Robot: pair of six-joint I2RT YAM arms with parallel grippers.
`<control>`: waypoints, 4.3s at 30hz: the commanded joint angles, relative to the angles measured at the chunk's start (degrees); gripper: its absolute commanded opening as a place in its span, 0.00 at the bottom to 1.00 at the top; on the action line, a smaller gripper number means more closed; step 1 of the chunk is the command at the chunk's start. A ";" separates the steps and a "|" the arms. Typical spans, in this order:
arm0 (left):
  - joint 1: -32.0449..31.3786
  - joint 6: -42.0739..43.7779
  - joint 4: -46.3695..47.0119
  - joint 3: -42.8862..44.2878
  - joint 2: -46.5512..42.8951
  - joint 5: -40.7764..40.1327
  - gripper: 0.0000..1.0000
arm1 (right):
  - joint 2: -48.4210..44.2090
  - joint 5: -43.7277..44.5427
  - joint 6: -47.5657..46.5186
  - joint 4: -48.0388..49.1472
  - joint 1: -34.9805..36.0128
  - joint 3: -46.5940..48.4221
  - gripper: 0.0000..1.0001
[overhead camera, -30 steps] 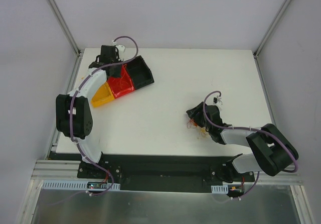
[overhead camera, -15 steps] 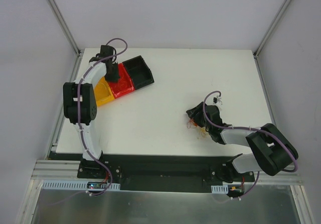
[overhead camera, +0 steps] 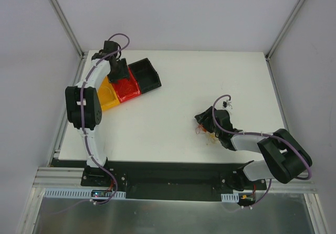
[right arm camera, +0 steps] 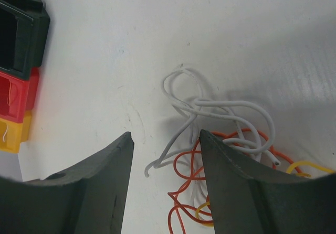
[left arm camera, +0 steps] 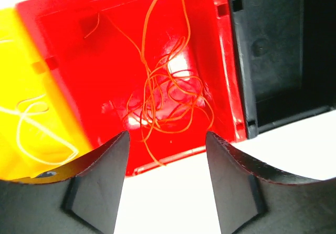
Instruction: Untangle the cables
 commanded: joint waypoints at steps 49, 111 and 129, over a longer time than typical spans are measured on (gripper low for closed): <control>-40.13 4.53 13.95 -23.76 -26.04 30.35 0.71 | -41.20 -15.20 -25.72 -69.73 -13.93 22.03 0.00; -27.47 1.37 33.99 -39.14 -47.94 22.43 0.80 | -20.01 -16.58 -21.50 -58.60 6.11 25.38 0.59; -30.72 -0.74 28.72 -34.49 -33.79 30.87 0.80 | -29.97 -8.87 -13.33 -82.25 8.92 12.58 0.64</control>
